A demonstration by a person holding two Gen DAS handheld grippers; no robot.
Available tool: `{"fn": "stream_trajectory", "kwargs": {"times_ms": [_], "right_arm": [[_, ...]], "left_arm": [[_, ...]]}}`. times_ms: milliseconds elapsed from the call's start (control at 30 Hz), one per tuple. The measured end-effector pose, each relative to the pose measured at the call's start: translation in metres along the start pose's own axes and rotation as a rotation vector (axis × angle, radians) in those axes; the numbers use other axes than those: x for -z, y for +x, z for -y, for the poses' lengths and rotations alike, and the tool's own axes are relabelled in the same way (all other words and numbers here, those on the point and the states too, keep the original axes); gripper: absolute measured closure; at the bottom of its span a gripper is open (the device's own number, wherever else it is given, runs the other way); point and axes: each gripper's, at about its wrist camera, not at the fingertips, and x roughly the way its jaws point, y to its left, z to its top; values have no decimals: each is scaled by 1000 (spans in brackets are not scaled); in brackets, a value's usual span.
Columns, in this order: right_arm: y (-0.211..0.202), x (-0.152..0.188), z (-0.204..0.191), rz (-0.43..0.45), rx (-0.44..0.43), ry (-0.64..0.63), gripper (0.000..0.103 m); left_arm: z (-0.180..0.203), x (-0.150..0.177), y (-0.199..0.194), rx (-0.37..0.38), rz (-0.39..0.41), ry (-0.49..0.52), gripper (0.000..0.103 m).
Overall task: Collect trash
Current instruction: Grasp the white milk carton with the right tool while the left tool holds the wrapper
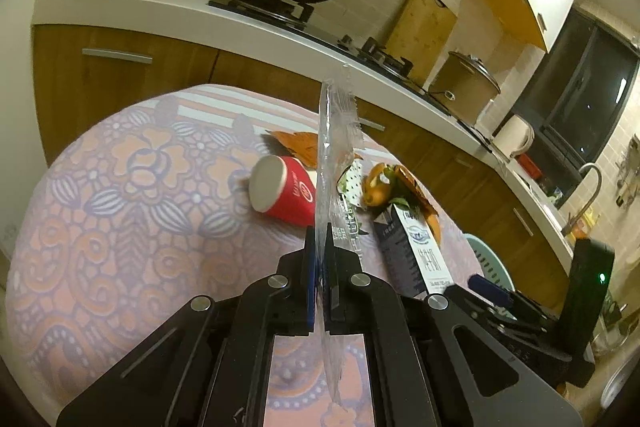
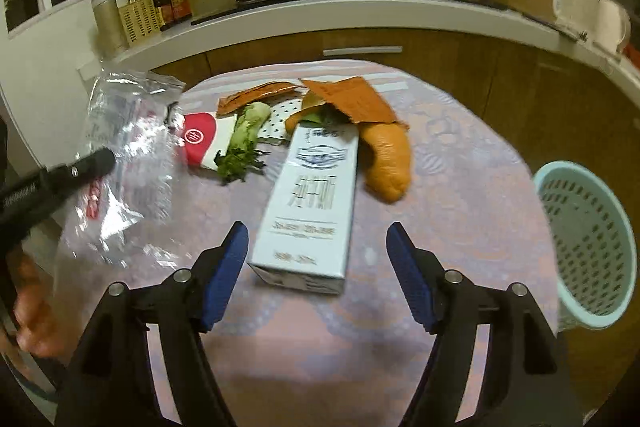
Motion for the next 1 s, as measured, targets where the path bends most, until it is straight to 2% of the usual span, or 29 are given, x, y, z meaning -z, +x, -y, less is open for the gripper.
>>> {"fn": "stream_trajectory", "kwargs": {"times_ms": [100, 333, 367, 400, 433, 467, 667, 800, 1000], "right_arm": [[16, -4, -6, -22, 59, 1, 30], [44, -10, -4, -74, 92, 30, 30], [44, -11, -4, -75, 86, 29, 32], [43, -10, -3, -78, 75, 25, 43], [42, -9, -4, -87, 56, 16, 49], [41, -10, -6, -91, 54, 4, 49], [7, 4, -18, -64, -21, -77, 50], [-24, 9, -15, -4, -19, -88, 50], [-63, -1, 22, 80, 36, -30, 50]], "left_arm": [[2, 2, 2, -3, 2, 3, 103], [3, 2, 4, -6, -2, 10, 103], [4, 1, 3, -6, -1, 11, 103], [5, 1, 3, -5, 0, 13, 103], [7, 2, 1, -4, 3, 16, 103], [8, 2, 0, -5, 6, 18, 103], [18, 3, -15, -2, 26, 34, 103], [32, 3, -21, 16, 39, 49, 103], [68, 6, -16, 73, 51, 66, 103]]}}
